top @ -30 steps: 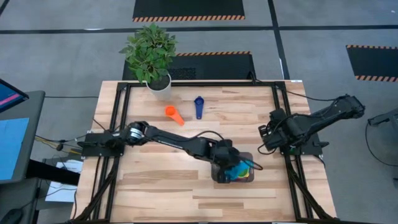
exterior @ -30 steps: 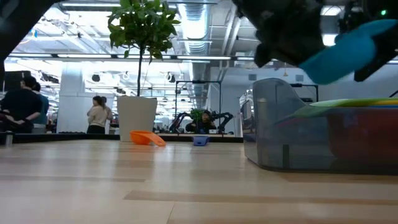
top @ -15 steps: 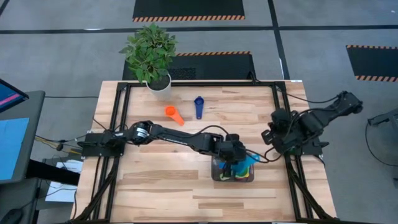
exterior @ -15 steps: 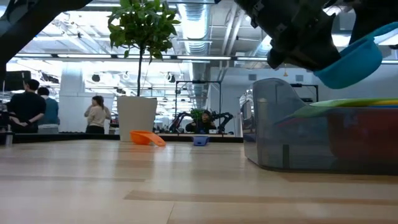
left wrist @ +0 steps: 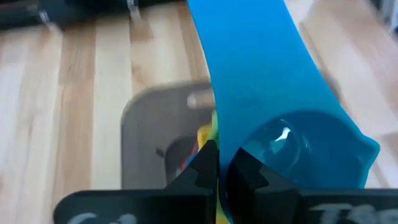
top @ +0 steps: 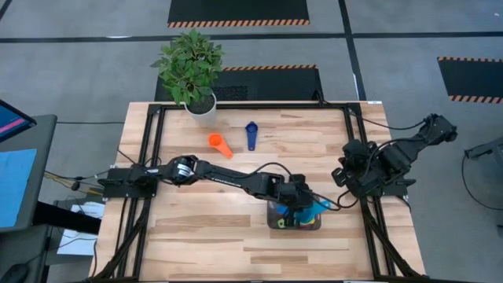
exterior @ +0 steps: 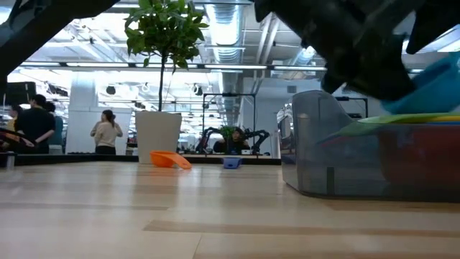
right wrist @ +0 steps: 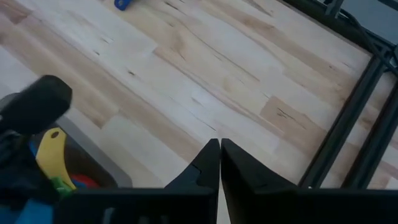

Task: Nest measuring cups in basket
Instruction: Stack the light blue measuring cup on top of the green measuring cup in the black bin

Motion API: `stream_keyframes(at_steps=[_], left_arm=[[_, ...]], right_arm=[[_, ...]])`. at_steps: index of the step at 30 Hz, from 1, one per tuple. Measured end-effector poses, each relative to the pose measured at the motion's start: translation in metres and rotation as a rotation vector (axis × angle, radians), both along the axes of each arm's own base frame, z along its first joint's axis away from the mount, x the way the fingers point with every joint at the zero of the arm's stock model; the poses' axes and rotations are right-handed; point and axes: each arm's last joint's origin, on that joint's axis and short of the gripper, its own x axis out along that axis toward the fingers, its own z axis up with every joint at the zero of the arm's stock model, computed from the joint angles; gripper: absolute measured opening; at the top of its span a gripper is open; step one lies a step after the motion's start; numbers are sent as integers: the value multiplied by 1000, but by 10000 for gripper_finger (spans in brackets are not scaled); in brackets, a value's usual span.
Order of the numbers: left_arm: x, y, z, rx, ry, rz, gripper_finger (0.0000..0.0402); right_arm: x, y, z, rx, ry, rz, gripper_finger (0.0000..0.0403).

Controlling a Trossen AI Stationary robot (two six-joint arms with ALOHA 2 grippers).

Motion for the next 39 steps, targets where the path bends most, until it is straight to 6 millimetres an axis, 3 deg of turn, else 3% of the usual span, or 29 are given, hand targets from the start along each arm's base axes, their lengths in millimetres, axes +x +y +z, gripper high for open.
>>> stream_keyframes(at_steps=[9, 27, 30, 35, 39], left_arm=[[1, 1, 1, -9, -10, -16, 3], [-2, 4, -1, 21, 31, 77, 82], [-6, 4, 10, 20, 27, 77, 84], [-24, 8, 59, 18, -8, 78, 85], [-49, 13, 80, 65, 114, 129, 85]], right_arm=[[0, 0, 0, -11, 14, 20, 35], [0, 0, 0, 3, 24, 23, 38], [-1, 2, -2, 54, 79, 58, 35], [-1, 3, -2, 98, 115, 94, 29], [1, 5, -2, 105, 94, 111, 25]])
